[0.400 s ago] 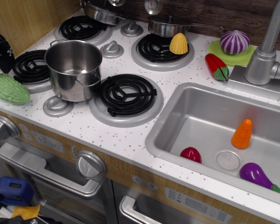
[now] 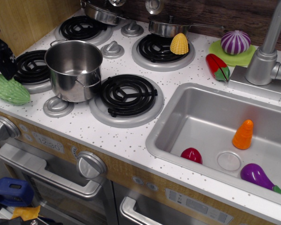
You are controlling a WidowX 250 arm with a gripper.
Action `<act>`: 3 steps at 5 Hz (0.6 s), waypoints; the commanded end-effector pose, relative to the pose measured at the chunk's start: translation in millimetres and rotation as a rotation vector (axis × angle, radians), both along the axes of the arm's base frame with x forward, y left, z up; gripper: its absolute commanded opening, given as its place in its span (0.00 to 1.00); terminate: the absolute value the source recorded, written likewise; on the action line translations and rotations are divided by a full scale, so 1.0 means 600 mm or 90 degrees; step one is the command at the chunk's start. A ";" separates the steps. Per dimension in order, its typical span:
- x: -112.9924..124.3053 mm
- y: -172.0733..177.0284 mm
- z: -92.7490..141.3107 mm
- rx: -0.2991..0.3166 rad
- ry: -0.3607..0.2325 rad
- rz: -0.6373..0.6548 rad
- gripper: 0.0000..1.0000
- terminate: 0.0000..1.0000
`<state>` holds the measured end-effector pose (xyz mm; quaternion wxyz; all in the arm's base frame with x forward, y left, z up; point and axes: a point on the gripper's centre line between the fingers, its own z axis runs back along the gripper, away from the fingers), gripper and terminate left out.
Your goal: Put green squash in pot or pan
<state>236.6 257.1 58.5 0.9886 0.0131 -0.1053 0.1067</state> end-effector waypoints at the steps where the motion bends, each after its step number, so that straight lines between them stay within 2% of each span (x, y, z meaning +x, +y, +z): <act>1: 0.019 -0.013 0.043 0.044 -0.038 0.137 1.00 0.00; 2: 0.029 -0.023 0.047 0.026 -0.060 0.297 1.00 0.00; 3: 0.030 -0.026 0.035 0.044 -0.072 0.370 1.00 0.00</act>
